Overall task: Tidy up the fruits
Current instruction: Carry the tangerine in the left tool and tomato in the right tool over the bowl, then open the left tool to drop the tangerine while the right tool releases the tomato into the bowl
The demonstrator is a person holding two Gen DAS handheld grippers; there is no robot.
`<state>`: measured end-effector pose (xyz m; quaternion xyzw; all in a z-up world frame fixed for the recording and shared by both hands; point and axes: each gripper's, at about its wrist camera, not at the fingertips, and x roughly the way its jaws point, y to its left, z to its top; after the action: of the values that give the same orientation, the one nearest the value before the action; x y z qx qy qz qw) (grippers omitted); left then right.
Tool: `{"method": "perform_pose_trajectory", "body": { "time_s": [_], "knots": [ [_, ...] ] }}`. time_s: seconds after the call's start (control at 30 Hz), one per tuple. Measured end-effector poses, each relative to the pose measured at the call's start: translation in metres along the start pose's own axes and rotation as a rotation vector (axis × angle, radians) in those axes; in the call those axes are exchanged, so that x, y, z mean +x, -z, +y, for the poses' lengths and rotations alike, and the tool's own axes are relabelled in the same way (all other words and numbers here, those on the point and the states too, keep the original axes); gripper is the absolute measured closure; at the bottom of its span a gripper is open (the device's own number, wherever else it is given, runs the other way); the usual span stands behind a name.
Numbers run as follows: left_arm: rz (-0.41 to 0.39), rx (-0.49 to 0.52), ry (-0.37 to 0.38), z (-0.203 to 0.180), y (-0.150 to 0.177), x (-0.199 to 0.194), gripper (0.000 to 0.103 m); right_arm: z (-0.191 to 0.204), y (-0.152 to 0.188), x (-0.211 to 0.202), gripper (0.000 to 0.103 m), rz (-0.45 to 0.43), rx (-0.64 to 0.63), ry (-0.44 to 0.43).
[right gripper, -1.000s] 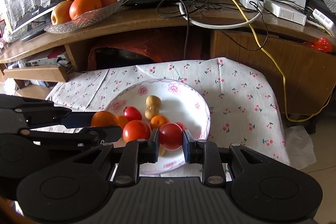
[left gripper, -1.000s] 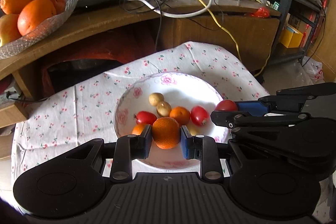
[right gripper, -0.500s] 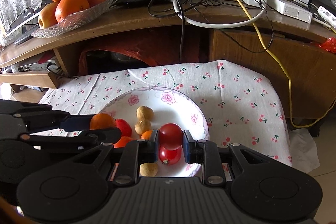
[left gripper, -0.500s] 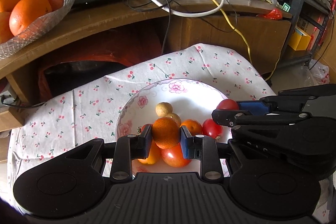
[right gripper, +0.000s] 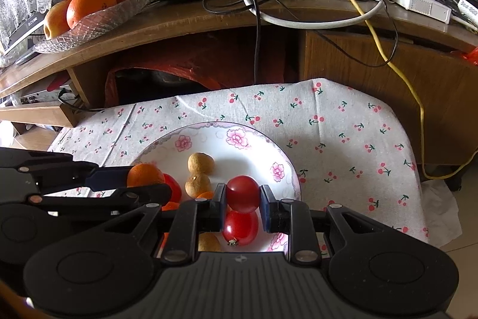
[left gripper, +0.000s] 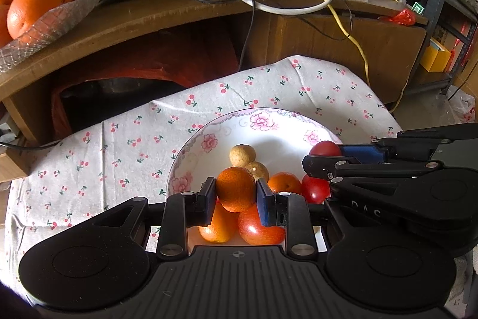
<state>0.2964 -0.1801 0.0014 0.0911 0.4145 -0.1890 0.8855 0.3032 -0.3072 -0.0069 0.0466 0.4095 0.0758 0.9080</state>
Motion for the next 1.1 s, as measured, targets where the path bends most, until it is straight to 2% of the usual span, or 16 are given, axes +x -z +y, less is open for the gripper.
{"method": "perform_pose_trajectory", "body": {
  "time_s": [0.47, 0.7, 1.1],
  "knots": [
    [0.013, -0.014, -0.009, 0.0033, 0.0002, 0.0047, 0.065, -0.0017, -0.0016, 0.0071, 0.076, 0.012, 0.012, -0.013],
    [0.013, -0.023, -0.015, 0.0044, 0.0003, 0.0044, 0.060, -0.0039, -0.0027, 0.0094, 0.076, 0.016, 0.022, -0.020],
    [-0.011, -0.051, -0.021, 0.0103, -0.0012, -0.0019, 0.044, -0.0093, -0.0060, 0.0074, 0.076, 0.012, 0.079, -0.044]
  ]
}}
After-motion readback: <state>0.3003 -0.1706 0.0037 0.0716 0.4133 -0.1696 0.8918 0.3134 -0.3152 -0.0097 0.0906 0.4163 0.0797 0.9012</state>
